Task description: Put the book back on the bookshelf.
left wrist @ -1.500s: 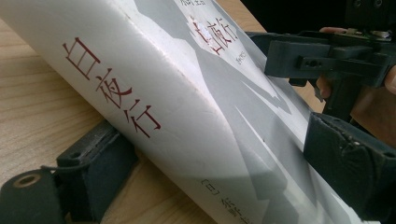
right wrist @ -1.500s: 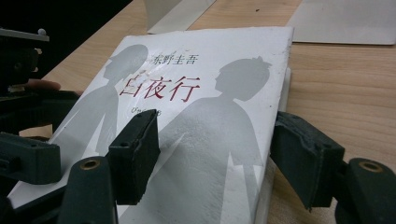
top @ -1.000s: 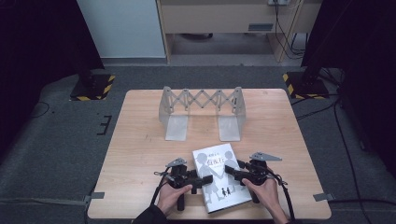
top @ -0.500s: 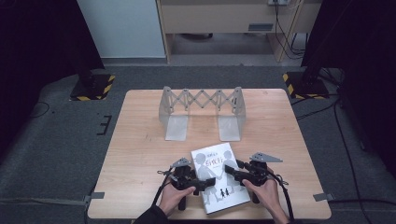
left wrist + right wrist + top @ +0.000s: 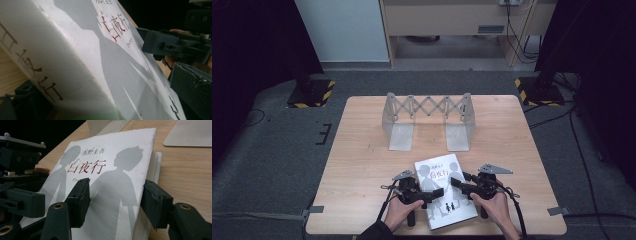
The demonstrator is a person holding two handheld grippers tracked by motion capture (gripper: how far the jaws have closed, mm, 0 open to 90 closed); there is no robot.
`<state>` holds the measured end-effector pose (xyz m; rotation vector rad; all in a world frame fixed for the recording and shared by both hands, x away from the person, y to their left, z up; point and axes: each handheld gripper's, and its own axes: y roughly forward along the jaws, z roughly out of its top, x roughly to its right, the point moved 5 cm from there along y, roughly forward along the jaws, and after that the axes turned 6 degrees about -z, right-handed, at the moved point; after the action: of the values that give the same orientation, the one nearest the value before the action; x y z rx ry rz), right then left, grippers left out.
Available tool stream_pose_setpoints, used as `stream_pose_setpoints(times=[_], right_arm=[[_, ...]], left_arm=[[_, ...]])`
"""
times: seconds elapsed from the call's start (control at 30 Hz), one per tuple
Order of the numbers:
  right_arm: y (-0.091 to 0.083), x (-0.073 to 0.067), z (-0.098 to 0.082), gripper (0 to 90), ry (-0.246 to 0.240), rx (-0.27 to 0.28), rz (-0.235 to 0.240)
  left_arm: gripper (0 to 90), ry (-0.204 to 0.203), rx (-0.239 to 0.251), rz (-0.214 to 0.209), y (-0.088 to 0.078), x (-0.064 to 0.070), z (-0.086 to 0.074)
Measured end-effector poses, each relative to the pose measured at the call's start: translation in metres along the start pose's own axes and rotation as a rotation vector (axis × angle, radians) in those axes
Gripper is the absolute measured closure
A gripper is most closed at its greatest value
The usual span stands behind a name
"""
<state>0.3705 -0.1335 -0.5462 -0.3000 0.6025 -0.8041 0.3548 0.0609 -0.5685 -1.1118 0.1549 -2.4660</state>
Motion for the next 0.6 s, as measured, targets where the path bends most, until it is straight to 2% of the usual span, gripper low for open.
stream_pose_setpoints(times=[0.1,0.23,0.3,0.37,0.57,0.6], right_arm=[[-0.0002,0.0007,-0.0001,42.7,0.008,-0.002,0.003],[0.0002,0.0026,-0.0004,42.7,0.02,0.005,0.005],[0.0004,0.0031,-0.0003,42.6,0.026,0.006,0.005],[0.0008,0.0042,-0.0003,42.2,0.036,0.007,0.003],[0.0035,0.0096,-0.0017,39.7,0.063,-0.017,-0.001],[0.0038,0.0094,-0.0022,36.6,0.068,-0.021,0.001]], left_arm=[[0.0,0.019,-0.016,0.022,0.0014,0.0013,0.0002],[0.0,0.032,-0.026,0.027,0.0015,0.0014,0.0002],[1.3,0.028,-0.025,0.03,0.0,-0.0001,0.0008],[9.0,0.02,-0.027,0.029,-0.0029,-0.0032,0.0018],[13.6,-0.002,-0.015,0.023,-0.005,-0.0053,0.0023],[14.4,-0.005,-0.01,0.022,-0.0052,-0.0059,0.0024]])
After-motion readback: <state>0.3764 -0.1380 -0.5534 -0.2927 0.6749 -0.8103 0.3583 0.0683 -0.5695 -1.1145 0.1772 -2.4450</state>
